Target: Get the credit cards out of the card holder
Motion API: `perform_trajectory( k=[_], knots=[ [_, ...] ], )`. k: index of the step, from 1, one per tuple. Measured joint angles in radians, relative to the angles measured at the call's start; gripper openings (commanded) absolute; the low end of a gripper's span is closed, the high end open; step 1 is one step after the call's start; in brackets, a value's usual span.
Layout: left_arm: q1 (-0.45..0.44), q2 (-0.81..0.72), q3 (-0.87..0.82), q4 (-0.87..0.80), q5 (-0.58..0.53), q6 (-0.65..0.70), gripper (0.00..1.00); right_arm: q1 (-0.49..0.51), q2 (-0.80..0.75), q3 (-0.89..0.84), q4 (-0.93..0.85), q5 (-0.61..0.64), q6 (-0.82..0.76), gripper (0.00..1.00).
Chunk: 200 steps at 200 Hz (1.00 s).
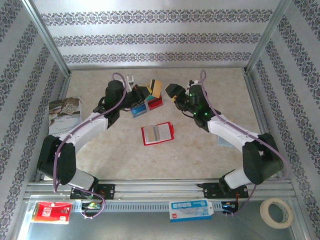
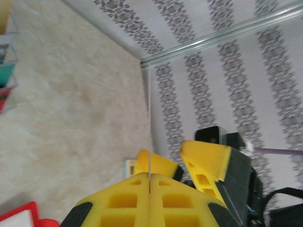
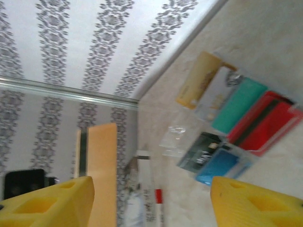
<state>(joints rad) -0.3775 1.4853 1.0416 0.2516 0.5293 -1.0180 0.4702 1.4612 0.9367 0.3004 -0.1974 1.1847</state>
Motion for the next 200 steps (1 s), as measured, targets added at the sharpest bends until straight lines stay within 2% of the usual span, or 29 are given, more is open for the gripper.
perform_trajectory(
  k=[24,50,82,128,169,200],
  knots=[
    [0.0,0.037,0.126,-0.211,-0.04,0.212,0.0,-0.017,-0.037,-0.021,-0.09,0.015,-0.072,0.77],
    [0.0,0.115,0.294,-0.443,-0.11,0.472,0.0,-0.029,-0.049,-0.042,-0.159,0.026,-0.144,0.96],
    [0.0,0.233,0.48,-0.663,-0.233,0.756,0.0,-0.037,-0.053,-0.069,-0.215,0.023,-0.222,0.98],
    [0.006,0.389,0.666,-0.784,-0.332,1.096,0.0,-0.063,-0.053,-0.071,-0.245,-0.014,-0.261,0.98],
    [0.018,0.525,0.801,-0.8,-0.343,1.345,0.0,-0.069,-0.089,-0.071,-0.305,-0.028,-0.294,0.98],
    [0.048,0.587,0.871,-0.818,-0.286,1.461,0.0,-0.069,-0.137,-0.071,-0.317,-0.028,-0.302,0.98]
  ],
)
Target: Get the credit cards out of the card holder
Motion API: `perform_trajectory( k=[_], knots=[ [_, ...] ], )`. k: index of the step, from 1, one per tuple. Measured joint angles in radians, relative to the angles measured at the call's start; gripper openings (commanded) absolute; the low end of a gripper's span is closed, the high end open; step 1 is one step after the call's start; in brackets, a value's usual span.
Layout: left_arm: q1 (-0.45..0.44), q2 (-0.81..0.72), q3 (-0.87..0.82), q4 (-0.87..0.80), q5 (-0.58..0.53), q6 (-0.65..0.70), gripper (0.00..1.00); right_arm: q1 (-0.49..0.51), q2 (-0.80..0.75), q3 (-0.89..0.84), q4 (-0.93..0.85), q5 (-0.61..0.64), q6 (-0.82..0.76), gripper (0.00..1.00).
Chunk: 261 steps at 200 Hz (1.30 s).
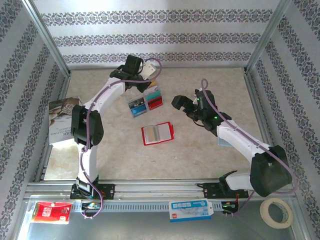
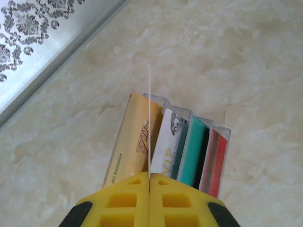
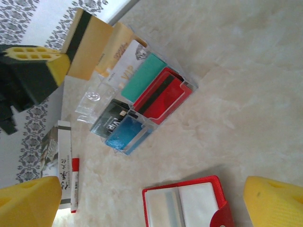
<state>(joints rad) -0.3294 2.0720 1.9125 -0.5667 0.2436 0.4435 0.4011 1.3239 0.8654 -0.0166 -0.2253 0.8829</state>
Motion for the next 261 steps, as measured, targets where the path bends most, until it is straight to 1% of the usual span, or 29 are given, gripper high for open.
perform_trajectory(
  k=[25,53,94,189,238,261],
  knots=[
    [0.024,0.01,0.012,-0.006,0.042,0.08,0.0,0.0,-0.003,-0.001,-0.007,-0.001,0.0,0.98],
    [0.026,0.016,0.03,-0.021,0.066,0.156,0.0,0.0,-0.003,-0.008,-0.019,-0.004,0.001,0.98],
    [0.028,0.072,0.101,-0.046,0.089,0.23,0.0,0.001,-0.002,-0.011,-0.022,-0.022,0.003,0.98],
    [0.04,0.122,0.14,-0.094,0.114,0.325,0.0,0.043,0.061,0.024,-0.026,-0.056,0.0,0.98],
    [0.062,0.132,0.154,-0.108,0.134,0.339,0.0,0.062,0.08,0.038,-0.025,-0.069,0.0,0.98],
    [0.063,0.141,0.154,-0.108,0.142,0.339,0.03,0.062,0.08,0.038,-0.025,-0.069,0.0,0.98]
  ],
)
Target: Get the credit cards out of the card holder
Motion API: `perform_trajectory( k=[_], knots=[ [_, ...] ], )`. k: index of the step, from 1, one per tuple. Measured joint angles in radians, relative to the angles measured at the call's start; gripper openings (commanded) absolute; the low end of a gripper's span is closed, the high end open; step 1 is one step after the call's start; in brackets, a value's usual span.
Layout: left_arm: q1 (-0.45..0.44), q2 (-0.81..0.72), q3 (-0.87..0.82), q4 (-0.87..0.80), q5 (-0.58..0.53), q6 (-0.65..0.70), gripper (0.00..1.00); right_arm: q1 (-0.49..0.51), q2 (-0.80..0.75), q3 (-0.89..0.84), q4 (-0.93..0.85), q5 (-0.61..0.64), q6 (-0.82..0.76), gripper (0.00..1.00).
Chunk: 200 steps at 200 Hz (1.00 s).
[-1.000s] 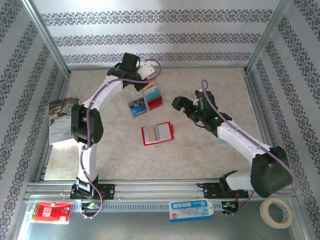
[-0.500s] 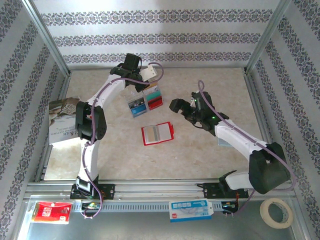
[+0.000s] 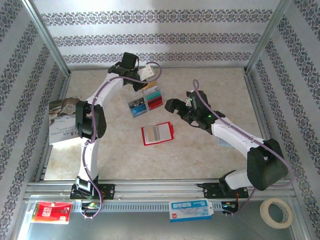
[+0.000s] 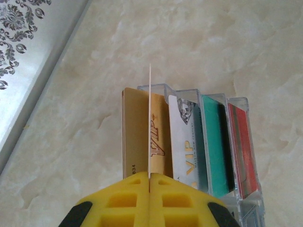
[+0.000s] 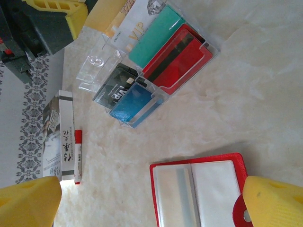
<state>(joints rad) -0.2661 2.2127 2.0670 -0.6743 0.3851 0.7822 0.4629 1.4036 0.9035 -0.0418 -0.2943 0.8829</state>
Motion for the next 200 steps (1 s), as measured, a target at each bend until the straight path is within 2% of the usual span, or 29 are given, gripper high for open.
perform_trajectory(
  k=[30,52,96,124,138,157,200],
  knots=[
    [0.0,0.005,0.0,0.001,0.005,-0.003,0.14,0.0,0.0,0.0,0.0,0.0,0.0,0.98],
    [0.0,0.005,-0.001,0.016,0.002,-0.013,0.27,0.0,0.0,0.0,0.0,0.0,0.0,0.98],
    [0.0,0.005,-0.024,0.114,-0.071,-0.076,0.3,0.0,0.0,0.0,0.0,0.0,0.0,0.98],
    [0.0,-0.021,-0.09,0.175,-0.075,-0.133,0.34,0.001,0.0,0.0,-0.002,0.005,-0.01,0.98],
    [0.0,-0.061,-0.153,0.209,-0.075,-0.184,0.39,0.013,-0.002,0.0,-0.015,0.025,-0.026,0.98],
    [0.001,-0.141,-0.248,0.262,-0.083,-0.29,0.51,0.043,-0.004,0.009,-0.053,0.066,-0.051,0.97],
    [0.008,-0.434,-0.56,0.455,-0.165,-0.578,0.77,0.155,0.009,0.083,-0.149,0.172,-0.132,0.94]
  ],
)
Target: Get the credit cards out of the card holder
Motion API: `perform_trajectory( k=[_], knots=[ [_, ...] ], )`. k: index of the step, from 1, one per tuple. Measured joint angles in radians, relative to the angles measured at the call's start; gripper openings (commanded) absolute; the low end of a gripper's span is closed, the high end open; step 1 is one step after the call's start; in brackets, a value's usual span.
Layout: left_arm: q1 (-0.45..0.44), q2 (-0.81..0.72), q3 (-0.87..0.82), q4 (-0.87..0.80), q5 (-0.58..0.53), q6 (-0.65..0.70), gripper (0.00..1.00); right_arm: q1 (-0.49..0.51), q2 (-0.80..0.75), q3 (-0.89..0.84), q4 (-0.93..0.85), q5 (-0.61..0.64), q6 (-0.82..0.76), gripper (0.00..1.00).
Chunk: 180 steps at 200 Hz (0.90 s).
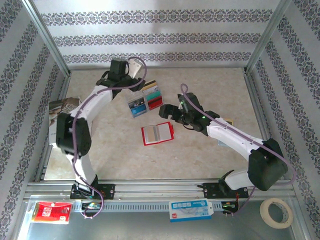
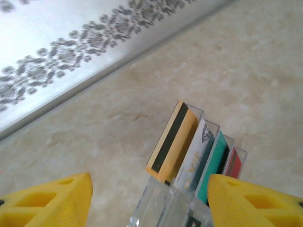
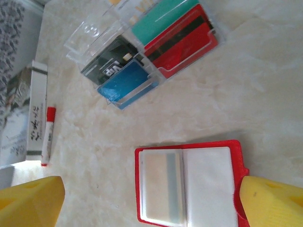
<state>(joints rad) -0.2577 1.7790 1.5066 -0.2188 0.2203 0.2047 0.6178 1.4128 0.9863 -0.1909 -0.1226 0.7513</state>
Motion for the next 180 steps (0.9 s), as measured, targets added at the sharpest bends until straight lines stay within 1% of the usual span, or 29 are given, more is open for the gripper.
perform_trajectory(
  k=[9,24,27,30,54,79,105,136,144,159,180],
  knots=[
    [0.002,-0.068,-0.082,0.045,-0.024,-0.057,0.82,0.026,0.013,0.017,-0.015,0.022,-0.019,0.93],
    [0.006,-0.162,-0.198,0.088,-0.053,-0.139,0.94,0.07,0.048,0.05,-0.045,0.057,-0.045,0.89],
    [0.008,-0.177,-0.217,0.092,-0.058,-0.151,0.99,0.077,0.057,0.056,-0.049,0.062,-0.051,0.89],
    [0.01,-0.196,-0.243,0.102,-0.061,-0.169,1.0,0.087,0.068,0.064,-0.055,0.068,-0.056,0.89],
    [0.028,-0.322,-0.404,0.124,-0.076,-0.285,1.0,0.145,0.159,0.112,-0.096,0.105,-0.089,0.89],
    [0.051,-0.437,-0.55,0.139,-0.079,-0.386,1.0,0.192,0.256,0.154,-0.135,0.134,-0.103,0.85],
    [0.072,-0.516,-0.629,0.121,-0.079,-0.492,1.0,0.219,0.336,0.189,-0.167,0.15,-0.103,0.82],
    [0.094,-0.586,-0.711,0.158,-0.077,-0.546,1.0,0.23,0.405,0.232,-0.2,0.161,-0.099,0.8],
    [0.095,-0.602,-0.734,0.16,-0.074,-0.555,1.0,0.23,0.419,0.242,-0.208,0.161,-0.098,0.78],
    [0.098,-0.607,-0.754,0.16,-0.062,-0.566,1.0,0.229,0.443,0.261,-0.223,0.161,-0.095,0.74],
    [0.103,-0.603,-0.753,0.159,-0.048,-0.571,1.0,0.23,0.471,0.287,-0.24,0.16,-0.096,0.71]
  ],
)
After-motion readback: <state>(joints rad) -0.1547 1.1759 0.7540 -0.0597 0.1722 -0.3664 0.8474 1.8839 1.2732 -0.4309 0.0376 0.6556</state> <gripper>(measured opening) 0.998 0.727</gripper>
